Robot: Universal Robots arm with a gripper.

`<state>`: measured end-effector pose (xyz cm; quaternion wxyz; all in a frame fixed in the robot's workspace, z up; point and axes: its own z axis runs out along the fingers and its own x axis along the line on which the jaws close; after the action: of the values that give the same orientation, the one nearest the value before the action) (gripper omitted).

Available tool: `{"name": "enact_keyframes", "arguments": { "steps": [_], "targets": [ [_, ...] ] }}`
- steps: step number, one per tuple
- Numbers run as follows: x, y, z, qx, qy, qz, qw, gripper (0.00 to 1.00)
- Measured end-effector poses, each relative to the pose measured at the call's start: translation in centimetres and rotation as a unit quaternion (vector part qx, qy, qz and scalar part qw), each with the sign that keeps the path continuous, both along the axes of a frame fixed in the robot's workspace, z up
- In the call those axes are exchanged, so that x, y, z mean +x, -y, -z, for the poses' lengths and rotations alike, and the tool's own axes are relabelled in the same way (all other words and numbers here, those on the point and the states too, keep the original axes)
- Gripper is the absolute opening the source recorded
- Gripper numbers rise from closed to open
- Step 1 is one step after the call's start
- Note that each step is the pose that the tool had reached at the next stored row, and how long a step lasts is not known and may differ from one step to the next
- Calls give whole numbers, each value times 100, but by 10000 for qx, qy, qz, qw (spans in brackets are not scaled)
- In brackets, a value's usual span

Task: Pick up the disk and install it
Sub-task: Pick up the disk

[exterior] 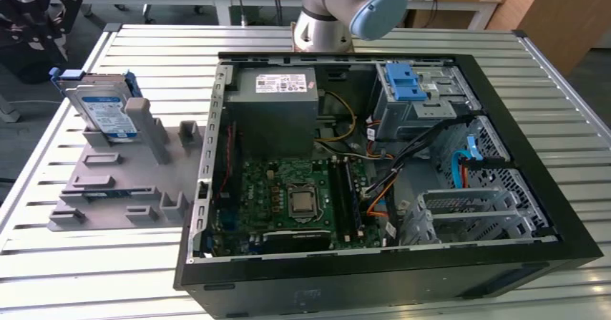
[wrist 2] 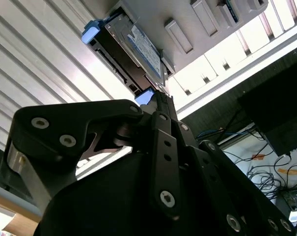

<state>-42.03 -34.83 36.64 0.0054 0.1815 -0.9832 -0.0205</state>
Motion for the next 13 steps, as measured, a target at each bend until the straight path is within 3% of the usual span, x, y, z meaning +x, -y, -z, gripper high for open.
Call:
{"name": "enact_keyframes", "arguments": {
  "steps": [13],
  "targets": [
    [-3, 0, 0, 0, 0, -336, 9994, 11]
  ]
}}
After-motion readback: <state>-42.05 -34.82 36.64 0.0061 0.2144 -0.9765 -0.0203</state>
